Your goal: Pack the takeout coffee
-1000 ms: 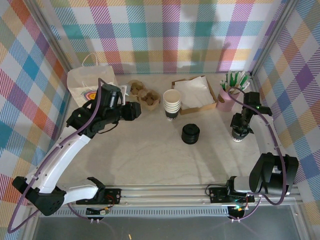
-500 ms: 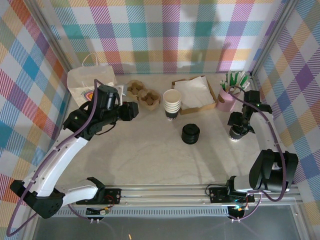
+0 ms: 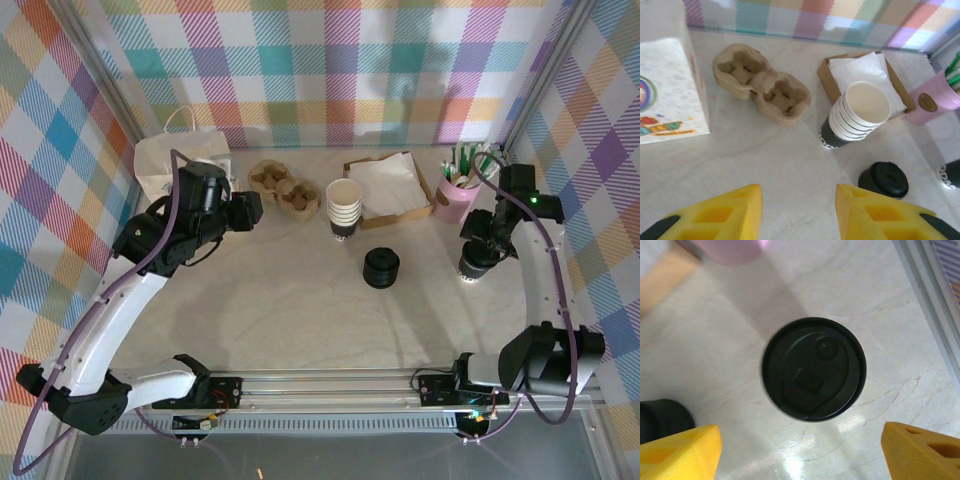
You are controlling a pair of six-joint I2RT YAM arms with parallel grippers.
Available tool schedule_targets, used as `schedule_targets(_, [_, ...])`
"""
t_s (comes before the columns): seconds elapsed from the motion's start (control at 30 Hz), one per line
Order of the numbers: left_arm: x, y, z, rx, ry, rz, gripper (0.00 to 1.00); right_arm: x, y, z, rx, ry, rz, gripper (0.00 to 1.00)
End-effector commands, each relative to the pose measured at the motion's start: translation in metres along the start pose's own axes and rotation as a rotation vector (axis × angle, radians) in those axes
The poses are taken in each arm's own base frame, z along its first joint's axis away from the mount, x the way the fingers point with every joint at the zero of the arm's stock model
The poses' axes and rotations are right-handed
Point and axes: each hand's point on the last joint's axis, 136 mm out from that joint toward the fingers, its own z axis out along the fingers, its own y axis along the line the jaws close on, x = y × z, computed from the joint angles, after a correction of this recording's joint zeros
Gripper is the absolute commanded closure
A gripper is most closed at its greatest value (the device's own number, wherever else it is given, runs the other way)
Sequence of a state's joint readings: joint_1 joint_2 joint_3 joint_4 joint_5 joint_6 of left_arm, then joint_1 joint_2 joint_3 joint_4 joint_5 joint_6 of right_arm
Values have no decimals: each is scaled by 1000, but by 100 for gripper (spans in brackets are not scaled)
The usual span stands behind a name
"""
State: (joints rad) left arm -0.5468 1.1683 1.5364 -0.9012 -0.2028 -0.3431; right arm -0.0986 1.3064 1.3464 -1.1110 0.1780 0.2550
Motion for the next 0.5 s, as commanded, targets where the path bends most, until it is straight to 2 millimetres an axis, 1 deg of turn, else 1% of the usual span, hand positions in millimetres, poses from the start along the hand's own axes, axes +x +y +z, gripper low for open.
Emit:
schedule_targets(0.0, [-15, 24, -10, -140, -26, 9, 57, 1, 27, -47, -104, -52, -24, 21])
schedule_targets(0.1, [-19, 29, -21, -173, -17, -15, 57, 0, 64, -76, -164, -106, -139, 23])
schedule_targets(0.2, [-7, 38, -31, -205, 31, -42, 57, -1, 113, -104, -261, -157, -272, 26])
schedule_targets(0.3, [18, 54, -44, -253, 100, -81, 57, 4, 165, -129, -374, -217, -425, 27])
schedule_targets(0.4, [51, 68, -55, -278, 169, -126, 57, 20, 222, -149, -493, -252, -594, 28])
schedule_targets(0.47, [69, 74, -60, -270, 193, -145, 57, 33, 255, -158, -541, -270, -689, 28])
